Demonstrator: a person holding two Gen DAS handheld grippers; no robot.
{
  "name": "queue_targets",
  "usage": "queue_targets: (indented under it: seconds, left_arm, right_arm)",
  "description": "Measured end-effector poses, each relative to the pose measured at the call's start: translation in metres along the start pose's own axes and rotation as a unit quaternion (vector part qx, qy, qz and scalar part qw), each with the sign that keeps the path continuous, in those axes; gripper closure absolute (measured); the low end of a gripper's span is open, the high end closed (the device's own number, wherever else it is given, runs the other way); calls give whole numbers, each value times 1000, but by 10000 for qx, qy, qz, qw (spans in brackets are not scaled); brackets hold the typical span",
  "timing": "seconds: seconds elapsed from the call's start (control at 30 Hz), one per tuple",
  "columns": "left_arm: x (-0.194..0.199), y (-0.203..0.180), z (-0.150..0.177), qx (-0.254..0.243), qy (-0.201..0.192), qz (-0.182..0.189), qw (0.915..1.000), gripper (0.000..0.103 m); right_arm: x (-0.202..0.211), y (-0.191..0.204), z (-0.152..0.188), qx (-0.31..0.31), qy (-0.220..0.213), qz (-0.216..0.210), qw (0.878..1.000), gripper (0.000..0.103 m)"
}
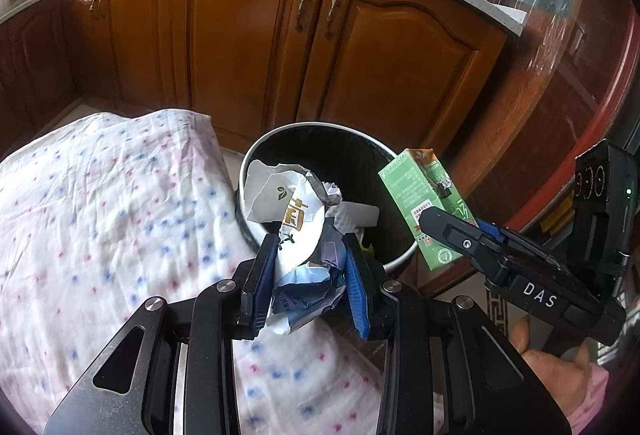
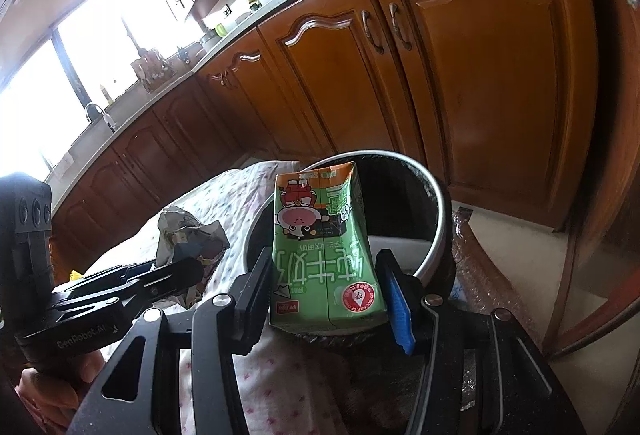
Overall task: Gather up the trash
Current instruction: 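Carry foil wrapper and milk carton over the bin and open both tools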
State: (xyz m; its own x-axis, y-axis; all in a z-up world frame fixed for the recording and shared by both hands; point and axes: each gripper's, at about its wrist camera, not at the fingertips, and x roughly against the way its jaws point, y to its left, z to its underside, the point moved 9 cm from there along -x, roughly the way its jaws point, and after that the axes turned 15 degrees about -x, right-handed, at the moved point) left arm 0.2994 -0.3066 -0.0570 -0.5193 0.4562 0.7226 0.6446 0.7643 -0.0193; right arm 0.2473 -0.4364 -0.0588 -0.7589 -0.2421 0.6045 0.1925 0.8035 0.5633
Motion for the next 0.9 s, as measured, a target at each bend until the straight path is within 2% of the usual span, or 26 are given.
queue_targets:
  seconds: [0.37, 0.9]
  left_arm:
    - [-26, -1, -20, -119, 167, -20, 9998, 72]
    - [-56, 1, -21, -127, 474, -55, 9988, 72]
  right_arm:
    - [-11, -3, -16, 94, -6, 122, 9999, 51]
    - [-38, -10, -21, 165, 231, 329, 9991, 51]
